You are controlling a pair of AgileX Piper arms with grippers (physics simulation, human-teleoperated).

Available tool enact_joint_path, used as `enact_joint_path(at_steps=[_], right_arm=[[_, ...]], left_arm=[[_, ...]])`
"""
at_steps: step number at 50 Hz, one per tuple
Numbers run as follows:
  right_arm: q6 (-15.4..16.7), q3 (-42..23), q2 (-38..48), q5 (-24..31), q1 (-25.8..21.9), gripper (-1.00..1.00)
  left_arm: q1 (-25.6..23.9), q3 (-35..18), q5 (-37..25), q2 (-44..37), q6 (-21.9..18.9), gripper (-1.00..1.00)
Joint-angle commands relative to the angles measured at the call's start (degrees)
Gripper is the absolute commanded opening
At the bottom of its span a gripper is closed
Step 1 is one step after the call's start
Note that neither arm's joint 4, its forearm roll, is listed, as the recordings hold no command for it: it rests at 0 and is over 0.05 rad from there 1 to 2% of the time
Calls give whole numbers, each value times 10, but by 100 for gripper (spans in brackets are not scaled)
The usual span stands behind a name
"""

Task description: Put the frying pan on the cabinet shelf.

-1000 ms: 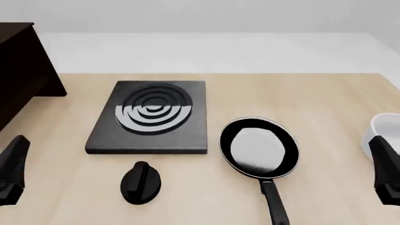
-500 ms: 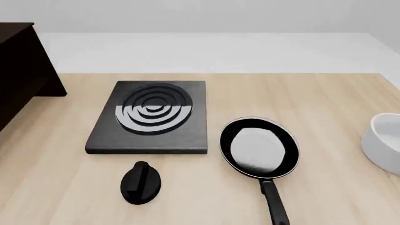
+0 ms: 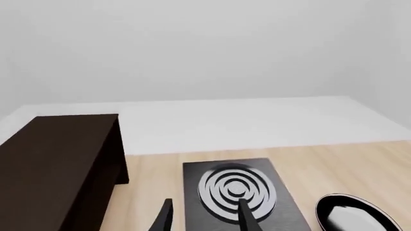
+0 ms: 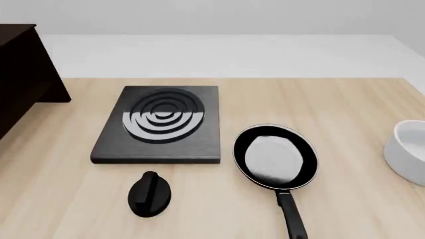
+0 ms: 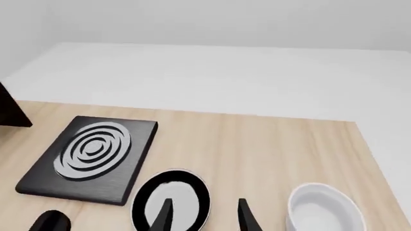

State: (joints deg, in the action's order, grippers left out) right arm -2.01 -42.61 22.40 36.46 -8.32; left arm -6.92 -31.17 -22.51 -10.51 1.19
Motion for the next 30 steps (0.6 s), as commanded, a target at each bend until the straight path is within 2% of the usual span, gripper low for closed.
enact_joint_path(at_steps=[1,9,10,11,14,18,19,20,22,24,27,30], right_arm=[[-35,-125,90,139,-66,100],[-69,-131,129,208,-109,100],[-82,-131,131,213,-114,100],[-112,-126,132,222,-116,100],[-121,-122,149,235,-148,100],[-165,-117,167,257,-193,100],[-170,-115,174,260,-208,100],[-165,-121,181,267,-208,100],[-179,-136,193,277,-197,100],[-178,-129,211,282,-222,100],[-198,-118,223,285,-245,100],[-201,-117,235,283,-250,100]], left_arm=[[-7,-42,-21,-16,7,100],[-10,-60,-31,-19,13,100],[-10,-61,-32,-19,13,100],[-13,-62,-33,-19,10,100],[-14,-65,-35,-21,12,100],[-16,-67,-34,-23,11,100],[-17,-68,-36,-23,12,100],[-19,-71,-39,-22,13,100],[-17,-72,-39,-23,14,100],[-16,-72,-38,-24,14,100],[-18,-73,-40,-24,16,100],[-19,-70,-39,-23,17,100]])
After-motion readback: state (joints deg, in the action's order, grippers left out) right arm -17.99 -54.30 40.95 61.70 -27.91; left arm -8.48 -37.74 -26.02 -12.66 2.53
